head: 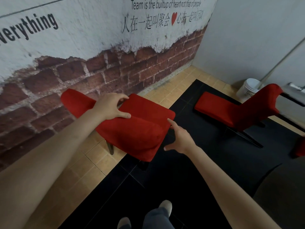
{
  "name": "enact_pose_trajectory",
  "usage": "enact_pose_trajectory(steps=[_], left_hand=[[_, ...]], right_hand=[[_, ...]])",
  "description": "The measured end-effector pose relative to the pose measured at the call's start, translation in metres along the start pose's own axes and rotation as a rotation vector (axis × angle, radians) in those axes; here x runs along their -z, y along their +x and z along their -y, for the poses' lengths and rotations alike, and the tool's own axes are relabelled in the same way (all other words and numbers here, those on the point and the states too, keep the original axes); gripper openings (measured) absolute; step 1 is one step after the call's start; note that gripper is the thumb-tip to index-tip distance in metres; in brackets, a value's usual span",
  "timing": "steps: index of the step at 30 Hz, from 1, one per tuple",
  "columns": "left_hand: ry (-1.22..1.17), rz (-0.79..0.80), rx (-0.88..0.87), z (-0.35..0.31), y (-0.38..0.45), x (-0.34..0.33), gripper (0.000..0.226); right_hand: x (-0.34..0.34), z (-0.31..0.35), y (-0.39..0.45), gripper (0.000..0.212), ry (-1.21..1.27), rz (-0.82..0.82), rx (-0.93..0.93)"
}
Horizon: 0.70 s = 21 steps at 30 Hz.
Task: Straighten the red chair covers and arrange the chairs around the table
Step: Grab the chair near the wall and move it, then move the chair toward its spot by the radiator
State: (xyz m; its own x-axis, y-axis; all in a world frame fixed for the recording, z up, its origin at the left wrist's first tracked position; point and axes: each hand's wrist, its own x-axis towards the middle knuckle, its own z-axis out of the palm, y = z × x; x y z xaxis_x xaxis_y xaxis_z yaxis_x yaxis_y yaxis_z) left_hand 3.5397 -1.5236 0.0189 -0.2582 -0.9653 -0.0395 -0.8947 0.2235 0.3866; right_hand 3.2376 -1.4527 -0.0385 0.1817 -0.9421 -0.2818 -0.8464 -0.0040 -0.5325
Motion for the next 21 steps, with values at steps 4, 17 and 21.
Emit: enact_pose_trajectory(steps=[4, 17, 21], left_hand=[[0.014, 0.035, -0.048, -0.05, 0.034, -0.016, 0.082], [0.122, 0.119, -0.182, -0.216, 0.172, -0.094, 0.077], [0.121, 0.172, -0.2, -0.243, 0.209, -0.119, 0.077]], right_hand=[[0.028, -0.038, 0.002, 0.123, -0.01, -0.026, -0.042], [0.139, -0.208, 0.02, 0.11, 0.365, -0.208, -0.321], [0.158, -0.244, 0.038, 0.105, 0.467, -0.223, -0.377]])
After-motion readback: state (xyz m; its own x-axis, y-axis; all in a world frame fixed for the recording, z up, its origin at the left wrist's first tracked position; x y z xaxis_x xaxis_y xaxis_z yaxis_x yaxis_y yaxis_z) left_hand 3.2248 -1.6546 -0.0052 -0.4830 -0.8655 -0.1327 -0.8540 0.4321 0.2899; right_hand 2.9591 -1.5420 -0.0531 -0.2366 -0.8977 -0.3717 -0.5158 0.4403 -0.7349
